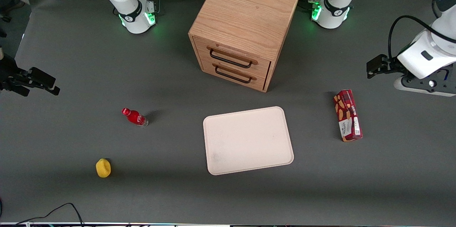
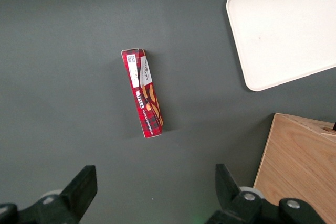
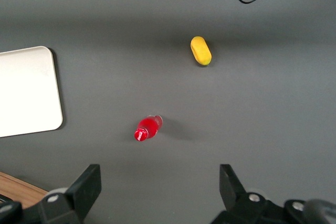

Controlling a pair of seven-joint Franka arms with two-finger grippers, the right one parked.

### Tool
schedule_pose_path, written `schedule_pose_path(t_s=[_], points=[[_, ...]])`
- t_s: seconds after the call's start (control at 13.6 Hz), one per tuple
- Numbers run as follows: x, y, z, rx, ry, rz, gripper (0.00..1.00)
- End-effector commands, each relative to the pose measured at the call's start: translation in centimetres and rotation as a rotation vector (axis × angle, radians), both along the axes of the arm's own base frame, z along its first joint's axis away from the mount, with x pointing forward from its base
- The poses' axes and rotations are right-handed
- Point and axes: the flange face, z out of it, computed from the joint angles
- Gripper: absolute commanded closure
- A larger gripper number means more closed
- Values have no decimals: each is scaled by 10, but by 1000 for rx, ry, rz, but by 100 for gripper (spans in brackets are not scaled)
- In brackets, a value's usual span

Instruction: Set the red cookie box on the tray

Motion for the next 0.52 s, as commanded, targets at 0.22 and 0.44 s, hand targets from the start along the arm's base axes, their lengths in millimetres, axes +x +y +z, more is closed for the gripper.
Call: schedule_pose_path(t_s=[0.22,0.44], points=[[6,-2,-14,1,50,6,0],[29,7,-56,-1,79,18,0]])
